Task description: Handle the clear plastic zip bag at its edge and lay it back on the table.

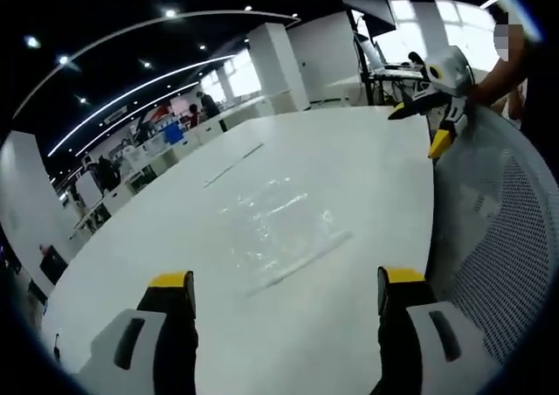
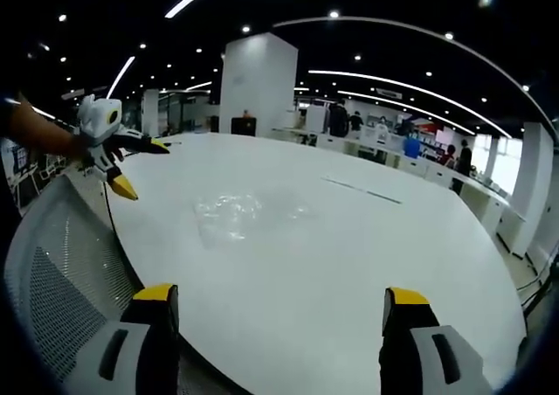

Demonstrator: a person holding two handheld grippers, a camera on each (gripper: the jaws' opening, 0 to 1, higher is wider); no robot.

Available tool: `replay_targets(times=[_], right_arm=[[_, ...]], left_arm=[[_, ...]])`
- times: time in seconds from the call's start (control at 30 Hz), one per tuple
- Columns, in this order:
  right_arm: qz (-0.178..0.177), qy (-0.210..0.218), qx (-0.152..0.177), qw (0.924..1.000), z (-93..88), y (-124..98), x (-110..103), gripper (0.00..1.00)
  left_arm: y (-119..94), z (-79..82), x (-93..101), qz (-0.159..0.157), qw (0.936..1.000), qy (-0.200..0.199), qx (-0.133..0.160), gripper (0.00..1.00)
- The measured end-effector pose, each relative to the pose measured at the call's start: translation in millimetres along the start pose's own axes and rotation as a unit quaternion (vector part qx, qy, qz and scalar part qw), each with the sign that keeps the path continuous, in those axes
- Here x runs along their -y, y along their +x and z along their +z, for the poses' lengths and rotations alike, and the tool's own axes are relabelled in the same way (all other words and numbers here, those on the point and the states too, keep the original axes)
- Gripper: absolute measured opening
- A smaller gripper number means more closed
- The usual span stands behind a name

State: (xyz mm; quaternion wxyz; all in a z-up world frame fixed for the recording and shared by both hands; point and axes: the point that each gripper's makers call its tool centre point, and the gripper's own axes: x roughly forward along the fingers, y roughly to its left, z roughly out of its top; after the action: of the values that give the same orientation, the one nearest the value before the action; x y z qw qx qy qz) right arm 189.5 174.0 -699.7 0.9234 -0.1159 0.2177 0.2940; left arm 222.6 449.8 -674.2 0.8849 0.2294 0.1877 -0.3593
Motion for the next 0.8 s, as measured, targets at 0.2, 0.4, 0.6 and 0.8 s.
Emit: replay_targets(times=[0.2, 0.4, 0.6, 0.8], right_arm=[[0.002, 0.0, -0.002, 1.0, -0.9, 0.3, -0.3, 0.98], [0.004, -0.001, -0.003, 1.0, -1.1, 0.6, -1.0, 0.98], [0.006, -0.001, -0.005, 1.0, -2.8, 1.4, -0.4, 0.98], [0.007, -0.002, -0.006, 1.0, -0.8, 1.0, -2.6, 0.98]], left_arm=[[5.3, -0.3, -4.6, -0.01, 0.9998, 0.016, -0.007, 0.88], [11.8, 1.9, -8.5, -0.021, 0.9993, 0.03, -0.011, 0.91], [17.6, 1.8, -11.1, -0.027, 0.9988, 0.038, -0.016, 0.95], [25.4, 2.5, -12.7, -0.042, 0.9977, 0.049, -0.02, 0.98]])
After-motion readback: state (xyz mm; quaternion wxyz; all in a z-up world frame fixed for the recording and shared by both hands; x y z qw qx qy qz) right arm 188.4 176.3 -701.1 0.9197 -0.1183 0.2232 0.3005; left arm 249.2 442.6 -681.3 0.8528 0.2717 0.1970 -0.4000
